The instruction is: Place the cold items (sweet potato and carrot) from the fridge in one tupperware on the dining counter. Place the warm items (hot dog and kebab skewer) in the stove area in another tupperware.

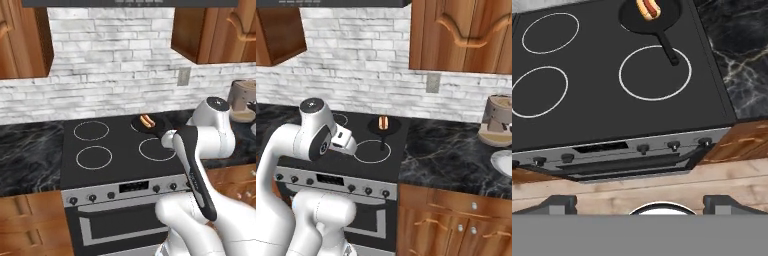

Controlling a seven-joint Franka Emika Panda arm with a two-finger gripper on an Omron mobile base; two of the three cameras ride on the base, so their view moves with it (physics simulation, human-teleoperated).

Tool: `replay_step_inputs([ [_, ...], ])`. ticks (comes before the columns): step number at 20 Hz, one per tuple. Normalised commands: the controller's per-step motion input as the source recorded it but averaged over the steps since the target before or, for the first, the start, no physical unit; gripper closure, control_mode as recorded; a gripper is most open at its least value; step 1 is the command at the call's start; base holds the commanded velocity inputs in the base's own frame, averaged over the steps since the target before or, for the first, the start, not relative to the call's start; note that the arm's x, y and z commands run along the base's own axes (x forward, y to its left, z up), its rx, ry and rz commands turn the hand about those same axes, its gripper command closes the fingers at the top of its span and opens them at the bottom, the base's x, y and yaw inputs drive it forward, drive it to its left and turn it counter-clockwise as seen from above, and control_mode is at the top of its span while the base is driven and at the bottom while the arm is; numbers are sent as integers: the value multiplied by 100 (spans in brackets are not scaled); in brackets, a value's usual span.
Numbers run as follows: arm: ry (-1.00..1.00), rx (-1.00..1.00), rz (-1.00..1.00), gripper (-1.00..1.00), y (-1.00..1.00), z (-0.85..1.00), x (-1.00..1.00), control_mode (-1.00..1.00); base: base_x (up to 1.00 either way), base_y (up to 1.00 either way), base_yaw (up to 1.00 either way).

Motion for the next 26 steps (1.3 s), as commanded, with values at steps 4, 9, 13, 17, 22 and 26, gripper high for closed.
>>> replay_step_inputs([
  [4,0,0,0,-100,0,0,0,100,62,-36,7],
  [9,1,0,0,-100,-5,4,13,-100,44,-30,4],
  [13,8,0,0,-100,-14,11,89,-100,0,0,0],
  [17,9,0,0,-100,-2,0,88,-100,0,0,0],
  [22,19,0,0,-100,-10,-11,74,-100,0,0,0],
  [26,21,-7,0,-100,-2,-31,63,-100,0,0,0],
])
